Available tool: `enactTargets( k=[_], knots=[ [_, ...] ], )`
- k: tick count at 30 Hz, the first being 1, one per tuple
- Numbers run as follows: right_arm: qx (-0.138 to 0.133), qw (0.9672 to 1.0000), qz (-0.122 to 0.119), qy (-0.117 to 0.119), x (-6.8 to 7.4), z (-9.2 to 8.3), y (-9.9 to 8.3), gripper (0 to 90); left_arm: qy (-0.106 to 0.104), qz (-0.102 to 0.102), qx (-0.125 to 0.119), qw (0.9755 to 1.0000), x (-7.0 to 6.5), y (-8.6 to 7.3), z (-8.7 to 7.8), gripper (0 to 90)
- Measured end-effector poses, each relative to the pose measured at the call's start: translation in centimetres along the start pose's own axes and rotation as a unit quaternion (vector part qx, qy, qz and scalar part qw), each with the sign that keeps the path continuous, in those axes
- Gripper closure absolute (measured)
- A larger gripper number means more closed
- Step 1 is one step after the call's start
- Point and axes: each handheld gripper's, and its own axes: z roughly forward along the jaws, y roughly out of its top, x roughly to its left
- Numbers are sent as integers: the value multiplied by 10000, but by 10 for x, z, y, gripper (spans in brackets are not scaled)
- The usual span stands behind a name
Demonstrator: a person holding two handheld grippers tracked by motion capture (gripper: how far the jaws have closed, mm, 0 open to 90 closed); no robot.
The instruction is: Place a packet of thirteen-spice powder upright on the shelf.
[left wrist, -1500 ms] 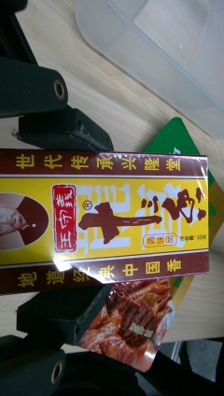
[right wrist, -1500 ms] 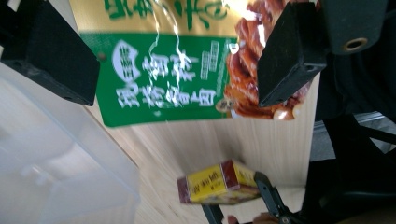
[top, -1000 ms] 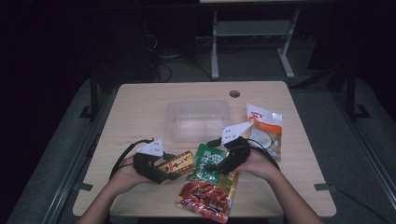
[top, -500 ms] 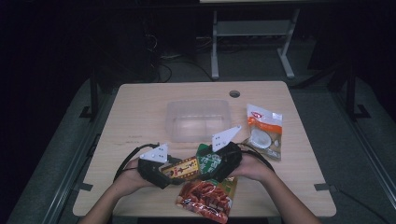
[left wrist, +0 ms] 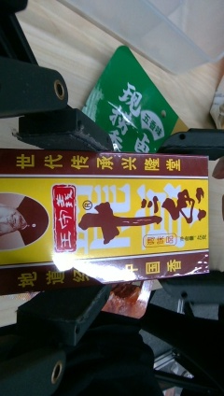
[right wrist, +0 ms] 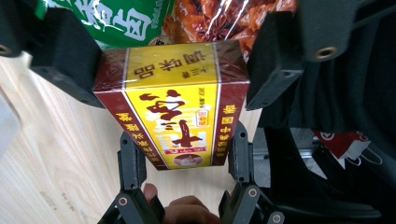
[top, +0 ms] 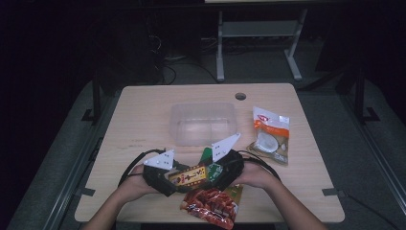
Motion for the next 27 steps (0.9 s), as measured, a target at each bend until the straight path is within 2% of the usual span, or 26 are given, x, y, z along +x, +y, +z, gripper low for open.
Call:
enactTargets(
  k=[2, 5, 11, 15, 16, 17, 19, 21, 26, 27],
  knots=[
    [14, 10000, -5, 16, 0, 0, 0, 292, 12, 1, -12, 10000, 0, 0, 0, 316],
    [-19, 10000, -24, 14, 1, -1, 0, 299, -15, 26, -8, 10000, 1, 0, -1, 315],
    [-79, 10000, -35, -40, 3, -2, 2, 316, -120, -95, -76, 9999, 3, -2, 0, 312],
    [-44, 9999, -10, -109, 5, -4, 4, 321, -11, -24, -81, 10000, 1, -2, 1, 300],
    [-57, 9999, -10, -126, 5, -5, 4, 321, 81, 30, -107, 9999, 0, -2, 0, 281],
    [-70, 9999, -6, -144, 5, -6, 4, 321, 81, 30, -107, 9999, 0, -2, 0, 249],
    [-97, 9998, 17, -145, 5, -7, 4, 321, 152, -42, -135, 9998, 2, -5, -3, 230],
    [-88, 9997, 30, -220, 4, -10, 3, 322, 242, -158, -274, 9992, 4, -8, -12, 212],
    [-38, 9994, 88, -342, 3, -15, 1, 321, 374, -318, -277, 9984, 8, -14, -21, 203],
    [-28, 9993, 119, -358, 3, -16, 0, 321, 457, -369, -244, 9980, 9, -18, -26, 203]
  ],
)
